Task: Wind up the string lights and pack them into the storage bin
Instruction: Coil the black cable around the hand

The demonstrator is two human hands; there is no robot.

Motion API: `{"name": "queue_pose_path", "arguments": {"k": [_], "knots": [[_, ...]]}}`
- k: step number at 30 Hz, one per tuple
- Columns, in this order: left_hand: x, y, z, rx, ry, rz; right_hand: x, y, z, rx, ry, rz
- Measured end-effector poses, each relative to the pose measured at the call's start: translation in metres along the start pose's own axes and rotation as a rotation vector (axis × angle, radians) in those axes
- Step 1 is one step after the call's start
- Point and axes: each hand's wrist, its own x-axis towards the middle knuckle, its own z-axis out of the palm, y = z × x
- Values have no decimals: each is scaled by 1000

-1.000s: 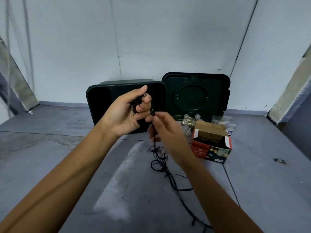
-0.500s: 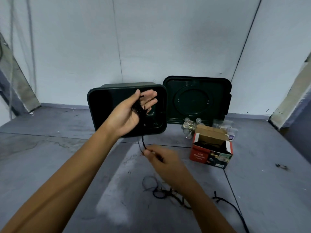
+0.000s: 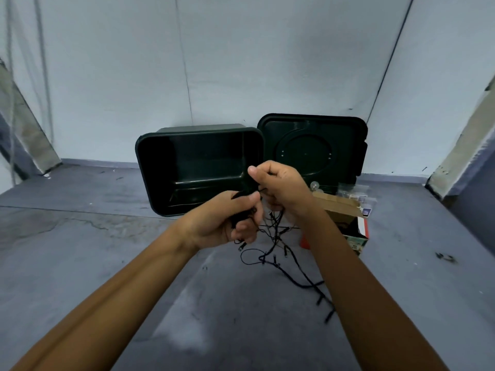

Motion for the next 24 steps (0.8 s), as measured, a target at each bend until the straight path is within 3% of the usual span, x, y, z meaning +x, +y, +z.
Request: {"name": "queue_pose_path", "arguments": {"k": [4, 8, 15, 18, 21, 24], "knots": [[4, 10, 2, -174, -51, 114, -8, 30, 22, 163, -25, 95], [9, 38, -6, -339, 75, 280, -31, 51, 38, 236, -45, 171], [16, 65, -34, -344, 395, 424, -73, 76, 48, -11, -146, 173], [22, 48, -47, -258, 490, 378, -78, 59, 46, -217, -192, 100], [20, 19, -47, 34, 555, 183, -75, 20, 39, -406, -198, -44], [11, -6, -26, 310, 451, -32, -59, -13, 27, -538, -67, -204]]}}
